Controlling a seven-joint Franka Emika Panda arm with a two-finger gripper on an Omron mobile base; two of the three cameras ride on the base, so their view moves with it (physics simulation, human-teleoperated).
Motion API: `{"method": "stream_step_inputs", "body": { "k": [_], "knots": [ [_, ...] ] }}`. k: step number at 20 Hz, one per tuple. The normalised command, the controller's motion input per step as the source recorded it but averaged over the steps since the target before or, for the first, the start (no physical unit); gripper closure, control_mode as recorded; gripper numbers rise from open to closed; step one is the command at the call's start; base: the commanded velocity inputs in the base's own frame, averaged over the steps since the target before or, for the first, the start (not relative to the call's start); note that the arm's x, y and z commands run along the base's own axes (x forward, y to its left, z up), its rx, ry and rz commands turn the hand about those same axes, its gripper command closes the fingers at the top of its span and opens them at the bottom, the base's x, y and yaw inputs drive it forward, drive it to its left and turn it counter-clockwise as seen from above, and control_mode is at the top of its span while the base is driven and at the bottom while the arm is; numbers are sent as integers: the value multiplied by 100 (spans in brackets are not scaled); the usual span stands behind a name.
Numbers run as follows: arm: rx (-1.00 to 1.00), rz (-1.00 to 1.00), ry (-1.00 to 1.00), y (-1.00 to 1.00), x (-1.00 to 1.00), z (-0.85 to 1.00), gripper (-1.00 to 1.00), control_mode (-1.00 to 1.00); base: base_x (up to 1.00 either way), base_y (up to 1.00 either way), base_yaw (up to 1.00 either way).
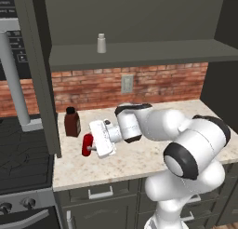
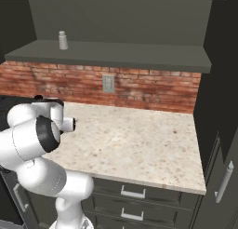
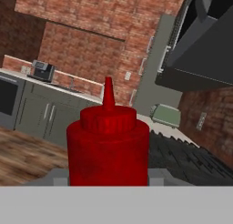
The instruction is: Collect the paprika, ketchup, and shaker from the cabinet and place them next to the stove.
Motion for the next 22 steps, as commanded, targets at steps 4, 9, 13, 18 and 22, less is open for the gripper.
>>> {"method": "stream_step_inputs", "body": {
  "k": [4, 9, 13, 18, 22],
  "knots": [
    [0, 0, 0, 16, 18, -15, 100, -100, 0, 0, 0],
    [0, 0, 0, 16, 18, -9, 100, -100, 0, 0, 0],
    [0, 0, 1, 18, 17, -7, 100, -100, 0, 0, 0],
    [0, 0, 1, 19, 19, -12, 100, -100, 0, 0, 0],
    [-1, 0, 1, 19, 19, -18, 100, -100, 0, 0, 0]
  ]
}}
